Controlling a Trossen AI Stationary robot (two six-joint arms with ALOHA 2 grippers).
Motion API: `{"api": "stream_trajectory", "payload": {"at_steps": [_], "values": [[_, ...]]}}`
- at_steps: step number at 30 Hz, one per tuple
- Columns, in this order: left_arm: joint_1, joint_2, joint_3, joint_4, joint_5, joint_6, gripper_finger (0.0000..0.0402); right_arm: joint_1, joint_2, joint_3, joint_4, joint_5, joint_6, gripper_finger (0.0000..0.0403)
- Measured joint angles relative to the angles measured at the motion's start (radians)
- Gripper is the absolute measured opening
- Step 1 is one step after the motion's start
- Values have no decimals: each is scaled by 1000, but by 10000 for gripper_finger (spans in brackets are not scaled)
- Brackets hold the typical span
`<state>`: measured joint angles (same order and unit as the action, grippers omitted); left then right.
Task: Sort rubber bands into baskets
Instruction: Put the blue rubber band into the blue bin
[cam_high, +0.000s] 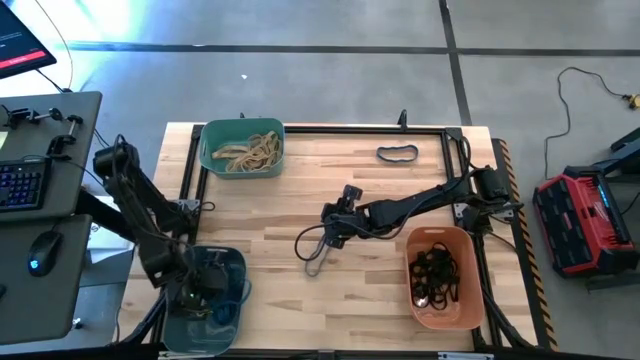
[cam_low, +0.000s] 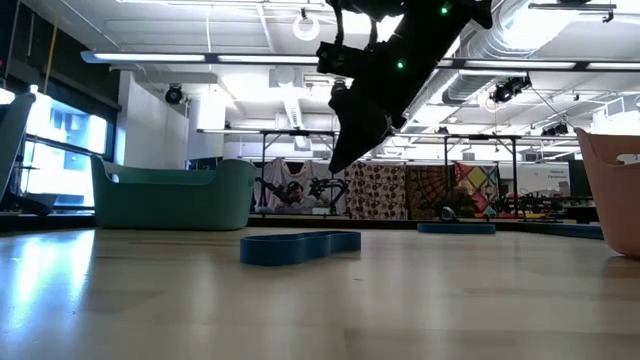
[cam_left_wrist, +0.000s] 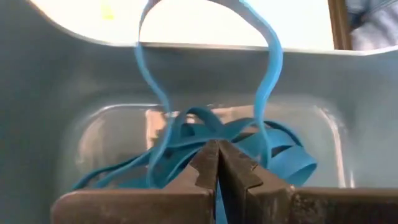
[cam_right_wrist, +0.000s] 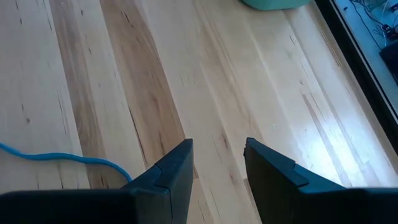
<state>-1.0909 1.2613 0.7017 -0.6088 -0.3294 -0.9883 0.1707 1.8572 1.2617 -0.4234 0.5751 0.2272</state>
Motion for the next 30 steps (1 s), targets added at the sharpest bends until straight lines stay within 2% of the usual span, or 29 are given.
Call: {"api": "stream_trajectory", "payload": {"at_steps": [2,6,20,26,30], "values": [[12,0,-37,62,15,10,0,0,0,0,-3,0,0,133],[17,0,-78,64,47,-43,0,0,0,0,-7,0,0,133],[-11,2,-63,-183,118,-300,0,0,0,0,-11,0,0,133],[-11,2,28,-304,98,-293,0,0,0,0,-14,0,2,133],[-11,2,97,-316,-16,-199,0,0,0,0,-14,0,3,133]]}}
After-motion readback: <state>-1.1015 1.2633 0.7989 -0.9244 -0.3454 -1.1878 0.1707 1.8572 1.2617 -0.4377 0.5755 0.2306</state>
